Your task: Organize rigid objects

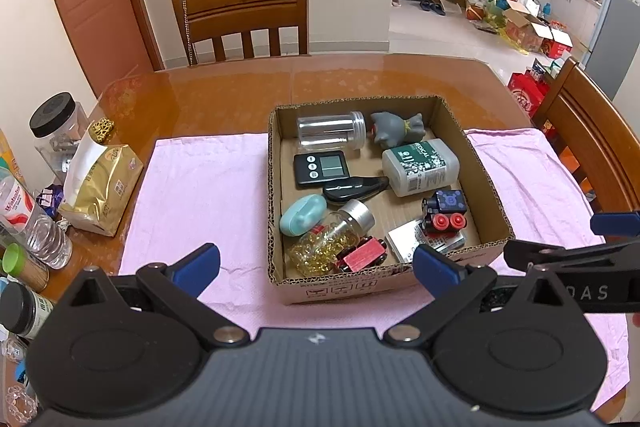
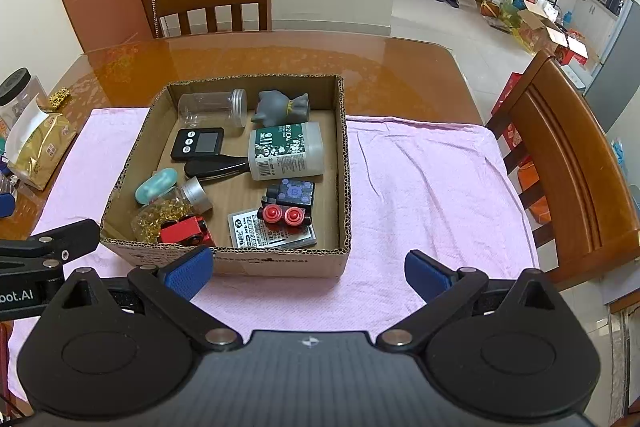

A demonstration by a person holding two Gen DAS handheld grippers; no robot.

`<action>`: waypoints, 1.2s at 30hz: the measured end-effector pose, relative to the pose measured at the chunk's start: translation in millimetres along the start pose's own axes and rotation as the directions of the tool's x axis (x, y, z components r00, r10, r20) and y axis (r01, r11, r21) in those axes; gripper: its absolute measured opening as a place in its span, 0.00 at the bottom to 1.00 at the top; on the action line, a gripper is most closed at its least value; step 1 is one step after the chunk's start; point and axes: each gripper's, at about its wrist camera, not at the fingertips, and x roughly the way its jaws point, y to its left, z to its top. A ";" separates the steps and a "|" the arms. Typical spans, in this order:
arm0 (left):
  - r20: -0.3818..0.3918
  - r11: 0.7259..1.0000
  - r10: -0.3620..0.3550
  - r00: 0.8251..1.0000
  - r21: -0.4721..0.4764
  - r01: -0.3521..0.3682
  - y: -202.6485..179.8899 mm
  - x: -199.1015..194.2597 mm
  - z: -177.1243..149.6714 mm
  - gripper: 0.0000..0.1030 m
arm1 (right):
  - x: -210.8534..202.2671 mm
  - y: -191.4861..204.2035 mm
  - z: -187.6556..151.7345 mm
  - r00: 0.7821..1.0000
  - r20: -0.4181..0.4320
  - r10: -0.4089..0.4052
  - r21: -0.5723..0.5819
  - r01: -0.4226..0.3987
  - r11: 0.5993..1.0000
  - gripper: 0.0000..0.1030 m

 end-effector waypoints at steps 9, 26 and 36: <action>-0.002 1.000 -0.003 1.000 0.001 0.003 -0.2 -1.0 0.1 0.99 | 0.6 0.5 -0.4 1.000 -0.001 -0.003 0.000 0.003 1.000 1.00; -0.004 1.000 -0.003 1.000 -0.002 0.003 -0.6 -1.6 -0.2 0.99 | 1.1 3.1 0.1 1.000 -0.002 -0.002 -0.006 0.002 1.000 1.00; -0.002 1.000 -0.003 1.000 -0.005 0.003 -0.1 -2.8 1.5 0.99 | -0.5 3.4 0.0 1.000 0.000 -0.002 -0.006 0.002 1.000 1.00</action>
